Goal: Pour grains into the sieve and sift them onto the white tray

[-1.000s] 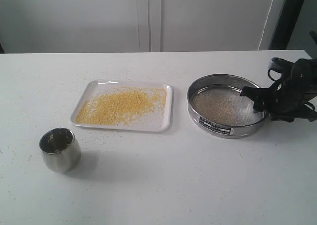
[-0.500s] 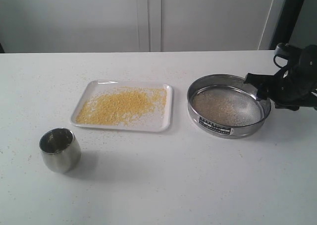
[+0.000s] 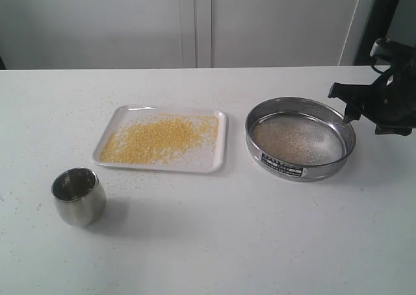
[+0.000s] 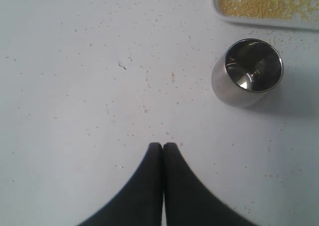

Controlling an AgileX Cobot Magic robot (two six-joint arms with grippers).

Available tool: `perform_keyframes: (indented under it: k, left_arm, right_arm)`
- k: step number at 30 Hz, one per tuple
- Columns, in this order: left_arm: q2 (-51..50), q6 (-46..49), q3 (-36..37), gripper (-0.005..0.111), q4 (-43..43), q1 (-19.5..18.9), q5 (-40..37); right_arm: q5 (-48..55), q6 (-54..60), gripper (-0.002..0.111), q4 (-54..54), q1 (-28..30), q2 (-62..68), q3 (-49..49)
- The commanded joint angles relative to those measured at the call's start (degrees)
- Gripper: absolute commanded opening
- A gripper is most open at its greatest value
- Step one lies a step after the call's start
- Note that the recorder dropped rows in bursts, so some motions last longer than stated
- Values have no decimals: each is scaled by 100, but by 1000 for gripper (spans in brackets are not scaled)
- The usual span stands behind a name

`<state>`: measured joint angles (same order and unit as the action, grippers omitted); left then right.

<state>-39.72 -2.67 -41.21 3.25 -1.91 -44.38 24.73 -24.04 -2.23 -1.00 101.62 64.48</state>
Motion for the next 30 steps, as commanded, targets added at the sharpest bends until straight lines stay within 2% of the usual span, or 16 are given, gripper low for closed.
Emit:
perform_keyframes:
  k: [1, 5, 9, 12, 15, 30]
  left_arm:
    - [31, -2, -9, 0, 37, -8, -19]
    - [31, -2, -9, 0, 37, -8, -19]
    - [31, -2, -9, 0, 37, -8, -19]
    - [31, -2, -9, 0, 37, -8, -19]
    - [31, -2, -9, 0, 37, -8, -19]
    - [31, -2, -9, 0, 37, -8, -19]
  right_arm:
    - [549, 441, 50, -8, 35, -301, 7]
    - [1039, 548, 32, 150, 35, -529, 7]
    - [1582, 1386, 16, 568, 35, -712, 7]
    - [1814, 1819, 10, 788, 35, -763, 7]
    - [2199, 2854, 0, 1286, 35, -779, 7]
    - [2697, 3283, 0, 1443, 35, -1484, 7]
